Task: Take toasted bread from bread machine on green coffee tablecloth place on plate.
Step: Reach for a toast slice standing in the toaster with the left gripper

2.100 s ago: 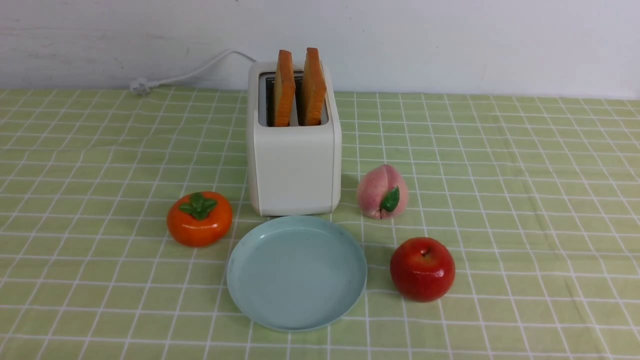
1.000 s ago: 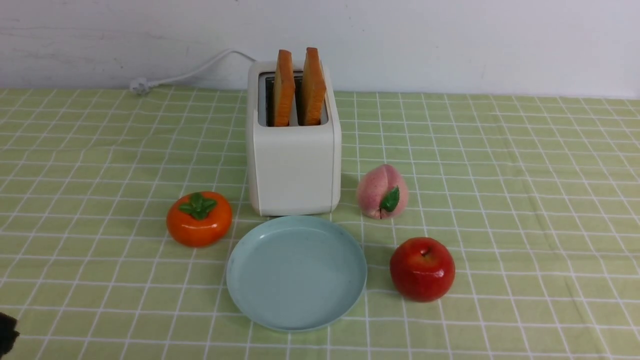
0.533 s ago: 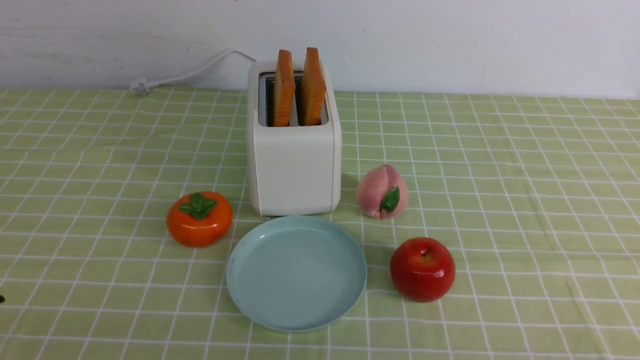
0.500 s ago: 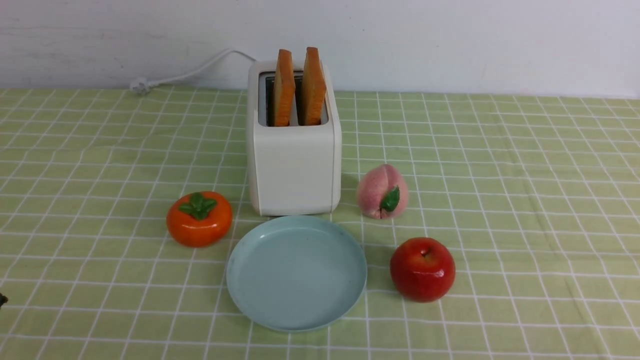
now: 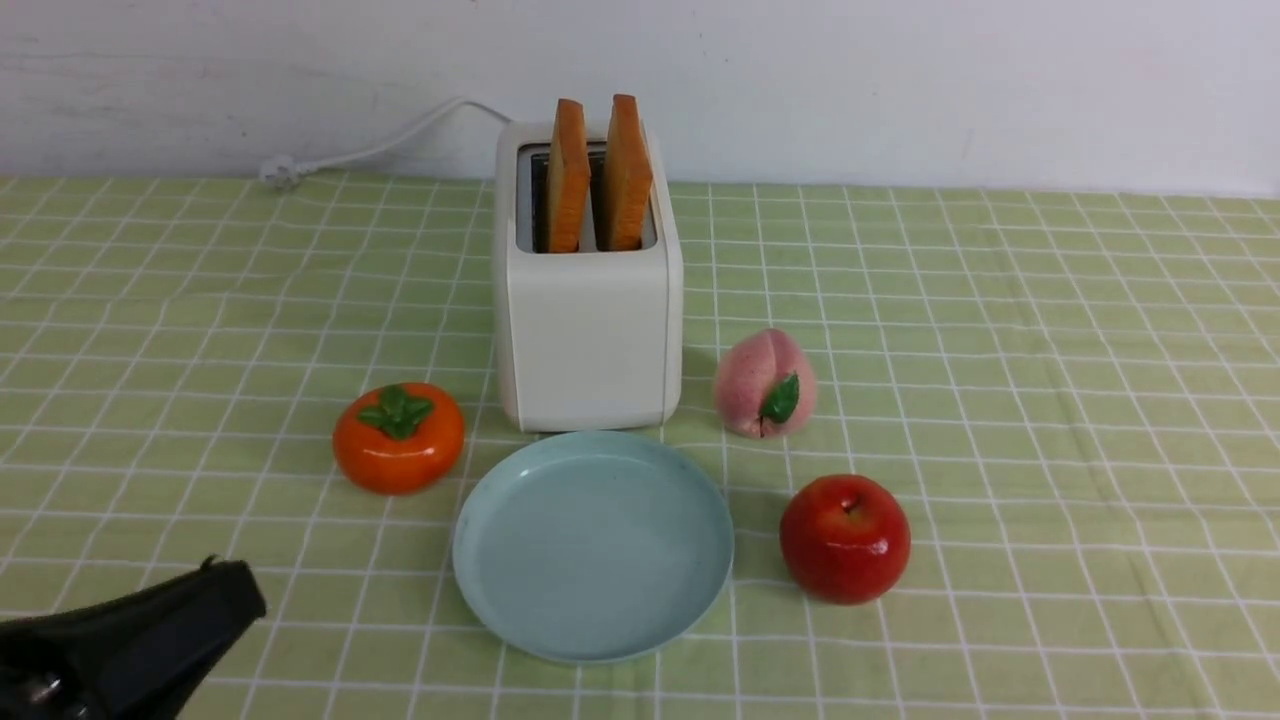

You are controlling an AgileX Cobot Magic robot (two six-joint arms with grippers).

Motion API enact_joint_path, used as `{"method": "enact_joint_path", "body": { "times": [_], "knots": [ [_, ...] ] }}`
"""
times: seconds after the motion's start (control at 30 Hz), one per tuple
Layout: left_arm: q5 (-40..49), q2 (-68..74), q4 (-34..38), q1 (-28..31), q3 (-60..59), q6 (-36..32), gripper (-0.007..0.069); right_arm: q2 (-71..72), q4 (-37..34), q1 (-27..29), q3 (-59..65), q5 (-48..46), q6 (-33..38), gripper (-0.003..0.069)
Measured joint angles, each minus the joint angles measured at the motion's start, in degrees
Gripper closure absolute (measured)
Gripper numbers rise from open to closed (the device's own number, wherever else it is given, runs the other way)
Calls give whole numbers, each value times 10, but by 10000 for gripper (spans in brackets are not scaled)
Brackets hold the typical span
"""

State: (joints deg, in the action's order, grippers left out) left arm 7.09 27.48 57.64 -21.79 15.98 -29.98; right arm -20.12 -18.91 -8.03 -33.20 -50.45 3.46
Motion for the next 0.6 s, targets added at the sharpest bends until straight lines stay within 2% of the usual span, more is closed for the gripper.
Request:
{"method": "enact_joint_path", "body": {
  "times": [0.13,0.3,0.5,0.6],
  "knots": [
    [1,88,4,-1,56,-24,638,-57,-6,0,-18,-23,41,656],
    [2,193,4,-1,138,-69,638,-101,-52,0,-19,7,95,656],
    [-5,334,6,-1,257,-145,635,-119,-189,0,-19,108,218,655],
    [-29,401,6,-1,311,-175,583,-119,-242,0,-19,115,273,655]
  ]
}}
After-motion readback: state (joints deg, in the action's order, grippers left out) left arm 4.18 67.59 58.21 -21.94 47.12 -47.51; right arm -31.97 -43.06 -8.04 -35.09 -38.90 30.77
